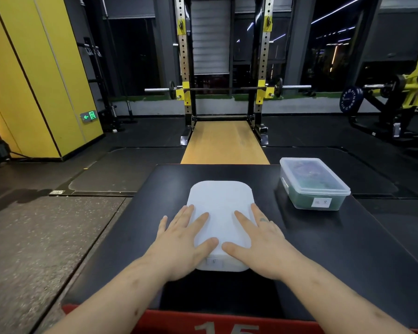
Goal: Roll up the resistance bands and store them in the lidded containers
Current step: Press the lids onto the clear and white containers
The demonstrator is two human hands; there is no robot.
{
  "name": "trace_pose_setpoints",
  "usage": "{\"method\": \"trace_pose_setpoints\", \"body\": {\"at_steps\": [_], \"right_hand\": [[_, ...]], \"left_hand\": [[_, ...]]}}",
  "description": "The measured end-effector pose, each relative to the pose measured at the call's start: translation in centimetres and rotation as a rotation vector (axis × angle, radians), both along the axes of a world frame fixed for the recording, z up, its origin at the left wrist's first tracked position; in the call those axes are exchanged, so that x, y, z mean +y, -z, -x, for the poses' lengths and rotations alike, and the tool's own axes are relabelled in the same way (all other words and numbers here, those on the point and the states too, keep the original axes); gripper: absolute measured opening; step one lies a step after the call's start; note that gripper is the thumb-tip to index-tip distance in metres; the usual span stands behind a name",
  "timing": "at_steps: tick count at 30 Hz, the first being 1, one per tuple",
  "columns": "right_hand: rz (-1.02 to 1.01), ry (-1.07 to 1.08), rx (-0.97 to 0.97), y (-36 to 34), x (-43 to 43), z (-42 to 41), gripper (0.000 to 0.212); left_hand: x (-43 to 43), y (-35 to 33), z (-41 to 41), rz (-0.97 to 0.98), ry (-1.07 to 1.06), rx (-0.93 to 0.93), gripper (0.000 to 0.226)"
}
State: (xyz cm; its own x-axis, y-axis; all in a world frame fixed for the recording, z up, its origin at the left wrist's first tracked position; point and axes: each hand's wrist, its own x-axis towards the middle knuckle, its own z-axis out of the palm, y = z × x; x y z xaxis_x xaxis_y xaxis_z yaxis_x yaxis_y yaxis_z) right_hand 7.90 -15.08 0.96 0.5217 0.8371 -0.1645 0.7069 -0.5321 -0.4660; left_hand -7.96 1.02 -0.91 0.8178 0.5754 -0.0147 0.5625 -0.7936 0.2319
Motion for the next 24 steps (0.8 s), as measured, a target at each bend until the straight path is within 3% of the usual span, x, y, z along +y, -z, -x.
{"method": "trace_pose_setpoints", "body": {"at_steps": [16, 22, 24], "right_hand": [[0.018, -0.071, -0.009, -1.1, 13.7, 0.2, 0.087], [0.017, -0.072, -0.024, -0.6, 18.7, -1.0, 0.090], [0.015, -0.072, -0.032, -0.4, 20.1, -1.6, 0.091]], "left_hand": [[13.4, 0.0, 0.0, 0.018, -0.065, 0.004, 0.071], [18.1, 0.0, -1.1, 0.036, -0.073, -0.024, 0.095], [19.4, 0.1, -1.6, 0.023, -0.073, -0.028, 0.093]]}}
